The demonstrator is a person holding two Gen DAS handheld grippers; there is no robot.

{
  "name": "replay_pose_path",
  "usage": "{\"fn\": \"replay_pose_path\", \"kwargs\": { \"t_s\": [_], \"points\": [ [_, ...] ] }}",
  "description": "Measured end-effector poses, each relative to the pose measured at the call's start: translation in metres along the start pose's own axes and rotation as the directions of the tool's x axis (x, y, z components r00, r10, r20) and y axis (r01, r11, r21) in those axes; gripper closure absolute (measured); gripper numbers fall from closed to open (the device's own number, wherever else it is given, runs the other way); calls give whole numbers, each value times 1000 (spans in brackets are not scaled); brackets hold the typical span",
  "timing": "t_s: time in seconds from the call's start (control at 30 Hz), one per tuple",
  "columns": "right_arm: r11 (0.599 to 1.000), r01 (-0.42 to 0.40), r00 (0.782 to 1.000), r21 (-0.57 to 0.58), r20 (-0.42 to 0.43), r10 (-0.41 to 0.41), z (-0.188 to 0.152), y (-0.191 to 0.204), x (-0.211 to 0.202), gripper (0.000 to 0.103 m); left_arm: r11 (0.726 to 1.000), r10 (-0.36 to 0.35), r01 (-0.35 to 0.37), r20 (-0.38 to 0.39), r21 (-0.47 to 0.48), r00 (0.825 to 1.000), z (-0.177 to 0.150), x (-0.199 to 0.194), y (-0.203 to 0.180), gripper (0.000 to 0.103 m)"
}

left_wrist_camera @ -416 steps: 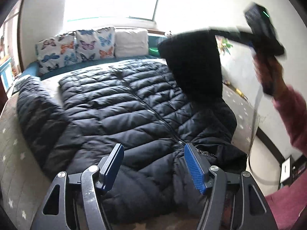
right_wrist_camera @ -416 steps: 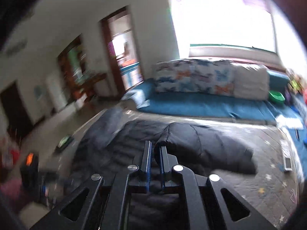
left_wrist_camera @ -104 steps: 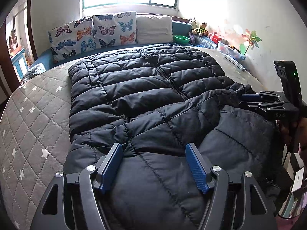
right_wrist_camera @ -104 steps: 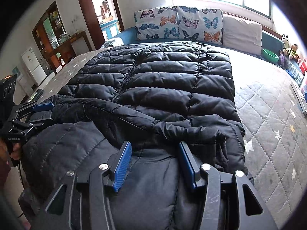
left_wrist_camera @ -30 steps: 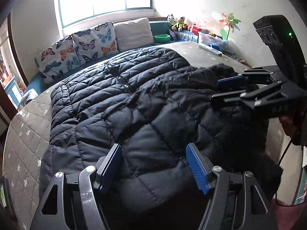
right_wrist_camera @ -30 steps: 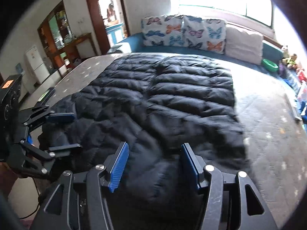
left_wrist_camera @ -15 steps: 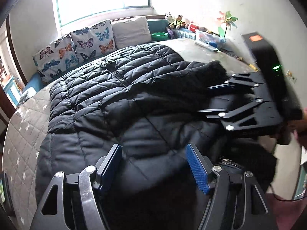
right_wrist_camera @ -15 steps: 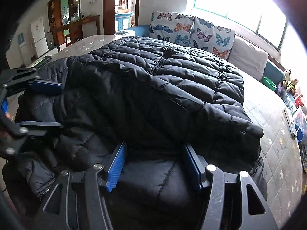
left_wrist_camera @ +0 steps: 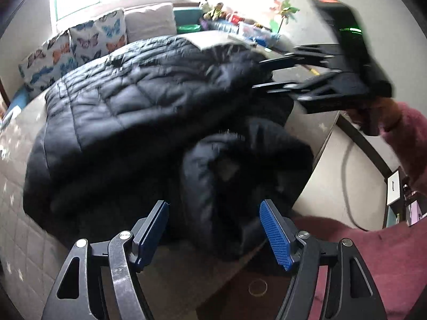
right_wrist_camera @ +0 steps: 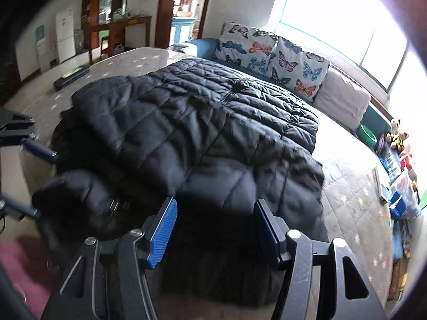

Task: Fold large clothes

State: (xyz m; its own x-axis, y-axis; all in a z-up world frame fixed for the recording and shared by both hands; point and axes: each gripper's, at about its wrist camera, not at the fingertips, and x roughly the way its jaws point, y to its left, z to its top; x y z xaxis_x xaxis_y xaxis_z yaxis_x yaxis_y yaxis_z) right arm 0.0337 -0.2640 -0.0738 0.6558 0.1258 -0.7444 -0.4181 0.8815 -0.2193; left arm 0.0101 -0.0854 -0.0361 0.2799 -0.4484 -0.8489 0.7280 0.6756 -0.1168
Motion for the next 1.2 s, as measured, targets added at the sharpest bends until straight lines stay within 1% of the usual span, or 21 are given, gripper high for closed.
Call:
{"fn": "replay_pose_path", "kwargs": {
  "t_s": [0.07, 0.13, 0.23, 0.3, 0.33, 0.37, 0.4, 0.47, 0.5, 0.57, 0.67, 0.83, 0.87, 0.9, 0.93, 1.0, 1.03, 1.07, 1.1, 1.17, 1.2],
  "points": [
    [1000, -4, 1000, -16, -14, 4, -13, 3, -9, 38, 999, 3, -3, -9, -36, 1000, -6, 2, 2, 28],
    [999, -6, 999, -35, -36, 4, -28, 6, -15, 38, 997, -13, 10, -29, -77, 1000, -11, 8, 4, 28],
    [996, 11, 996, -90, -88, -19, -49, 13, -15, 38, 996, -11, 5, -57, -94, 998, -16, 18, 3, 30],
    [992, 8, 993, -123, -119, -23, -62, 19, -11, 38, 995, -7, 1, -61, -95, 998, -19, 21, 1, 30],
    [991, 0, 991, -132, -132, -18, -66, 21, -9, 37, 996, 1, -6, -59, -88, 998, -19, 23, 0, 38],
    [989, -8, 990, -149, -142, -14, -72, 25, -6, 37, 997, 25, -29, -56, -72, 998, -19, 23, -2, 50],
    [987, -10, 989, -160, -144, -13, -74, 28, -4, 38, 997, 47, -50, -56, -61, 997, -16, 25, -3, 56],
    [984, -14, 990, -176, -138, -11, -76, 36, 3, 38, 996, 76, -79, -52, -51, 996, -13, 22, -2, 82],
    [984, -17, 992, -177, -129, -6, -75, 39, 4, 38, 995, 83, -85, -49, -49, 995, -12, 18, 0, 84],
    [984, -44, 994, -174, -102, 26, -70, 45, 8, 37, 995, 68, -70, -29, -68, 997, -7, 10, 6, 89],
    [983, -54, 997, -178, -63, 43, -61, 51, 11, 37, 995, 48, -48, -5, -88, 999, 1, -1, 13, 91],
    [978, -18, 999, -210, 37, 26, -38, 60, 14, 38, 994, 5, -3, 15, -114, 1000, 12, -15, 25, 91],
    [979, -25, 998, -204, 58, 38, -33, 60, 12, 42, 993, -1, 2, 17, -117, 1000, 14, -17, 25, 90],
    [981, -35, 996, -192, 70, 50, -28, 60, 11, 51, 993, -5, 7, 15, -120, 1000, 14, -18, 25, 87],
    [984, -45, 996, -172, 71, 58, -22, 57, 10, 64, 992, -7, 9, 13, -126, 1000, 13, -19, 27, 87],
    [990, -69, 994, -122, 82, 79, -11, 49, 7, 70, 992, -10, 12, 22, -122, 1000, 11, -25, 30, 84],
    [992, -85, 991, -95, 92, 93, -5, 43, 3, 73, 993, -4, 7, 28, -119, 1000, 9, -30, 31, 74],
    [993, -96, 990, -74, 93, 103, 1, 37, 0, 75, 993, 3, 2, 43, -114, 999, 4, -35, 31, 62],
    [993, -109, 989, -51, 98, 113, 6, 33, -3, 76, 995, 19, -11, 71, -104, 997, -1, -46, 32, 55],
    [991, -130, 985, -13, 113, 131, 14, 23, -9, 77, 994, 78, -67, 123, -89, 989, -8, -64, 34, 21],
    [990, -139, 983, 1, 119, 138, 15, 22, -12, 78, 992, 113, -100, 163, -82, 980, -13, -76, 36, 15]
  ]
}}
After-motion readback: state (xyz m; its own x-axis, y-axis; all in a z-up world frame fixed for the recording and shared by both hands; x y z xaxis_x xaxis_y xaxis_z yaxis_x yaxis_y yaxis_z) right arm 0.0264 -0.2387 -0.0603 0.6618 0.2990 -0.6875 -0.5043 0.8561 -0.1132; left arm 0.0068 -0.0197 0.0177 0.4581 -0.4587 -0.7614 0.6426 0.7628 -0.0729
